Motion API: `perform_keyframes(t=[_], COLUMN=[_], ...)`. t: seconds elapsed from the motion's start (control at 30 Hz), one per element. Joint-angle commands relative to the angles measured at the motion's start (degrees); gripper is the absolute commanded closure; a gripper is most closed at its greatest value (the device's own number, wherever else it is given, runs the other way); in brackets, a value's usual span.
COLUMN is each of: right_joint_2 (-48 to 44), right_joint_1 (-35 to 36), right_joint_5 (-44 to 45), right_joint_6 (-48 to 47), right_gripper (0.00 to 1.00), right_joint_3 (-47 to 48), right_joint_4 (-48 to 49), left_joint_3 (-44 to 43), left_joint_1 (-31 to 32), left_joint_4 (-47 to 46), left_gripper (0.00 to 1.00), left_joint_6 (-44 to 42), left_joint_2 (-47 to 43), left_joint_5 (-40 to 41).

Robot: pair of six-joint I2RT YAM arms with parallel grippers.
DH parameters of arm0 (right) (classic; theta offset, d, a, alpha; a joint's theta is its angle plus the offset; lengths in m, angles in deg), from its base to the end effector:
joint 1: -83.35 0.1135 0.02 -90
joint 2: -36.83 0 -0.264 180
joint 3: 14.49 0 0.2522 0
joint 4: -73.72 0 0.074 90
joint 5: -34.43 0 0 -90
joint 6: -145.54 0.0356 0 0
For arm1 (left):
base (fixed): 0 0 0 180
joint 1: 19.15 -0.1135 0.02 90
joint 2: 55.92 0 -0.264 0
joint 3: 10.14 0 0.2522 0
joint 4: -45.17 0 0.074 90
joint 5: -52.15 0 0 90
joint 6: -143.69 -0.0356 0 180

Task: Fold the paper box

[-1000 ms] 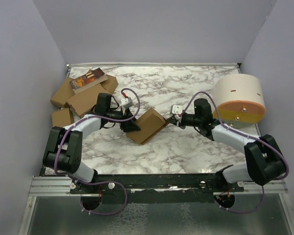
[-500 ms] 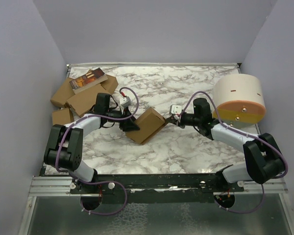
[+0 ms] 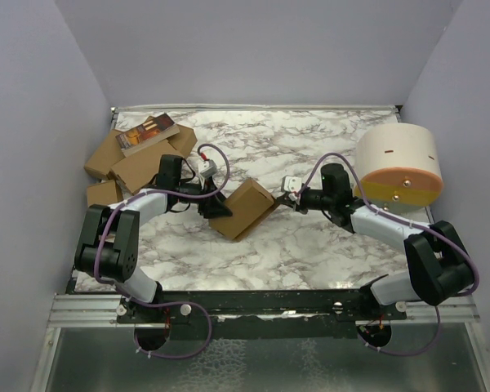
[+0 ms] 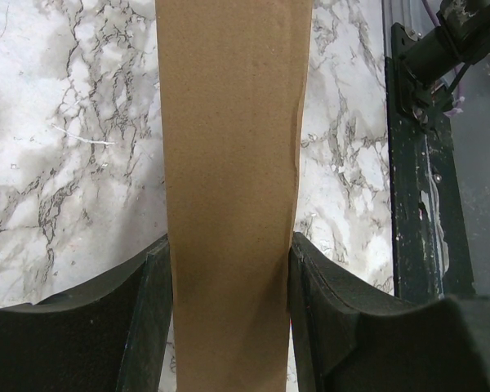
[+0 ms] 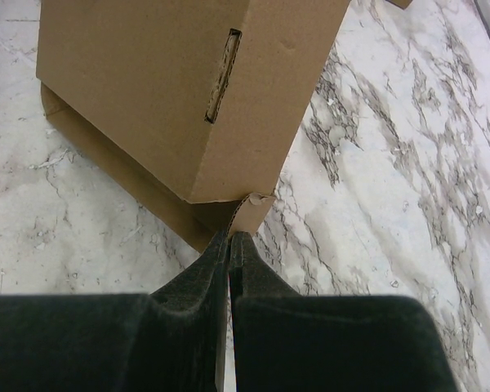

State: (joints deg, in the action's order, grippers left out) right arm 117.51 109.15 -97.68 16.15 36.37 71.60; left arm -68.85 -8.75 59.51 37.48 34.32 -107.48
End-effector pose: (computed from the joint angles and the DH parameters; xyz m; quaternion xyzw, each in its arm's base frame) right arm 0.2428 0.1439 0.1955 -0.5865 0.5936 0.2583 0.4869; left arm 0.2853 -0.0863 0.1836 0.3838 0.6911 -0.5128 0.3348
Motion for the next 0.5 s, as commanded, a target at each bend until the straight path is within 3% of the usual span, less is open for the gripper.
perform_keyframes(t=[0.0, 0.47], right_joint_2=[1.64, 1.58], right_joint_1=[0.97, 1.24], right_joint_5=[1.8, 1.88], right_joint_6=[-0.41, -0.83], right_gripper=[0.99, 0.99], right_joint_3=[-0.8, -1.08], right_joint_4=[-4.82, -4.44], left_joint_3=[1.71, 1.36], left_joint_1=[-1.16, -2.17], left_joint_4=[4.26, 4.23], left_gripper=[0.88, 0.88], left_joint_6=[-2.61, -2.28], left_joint_2=[2.93, 4.31], left_joint_5=[4.43, 4.35])
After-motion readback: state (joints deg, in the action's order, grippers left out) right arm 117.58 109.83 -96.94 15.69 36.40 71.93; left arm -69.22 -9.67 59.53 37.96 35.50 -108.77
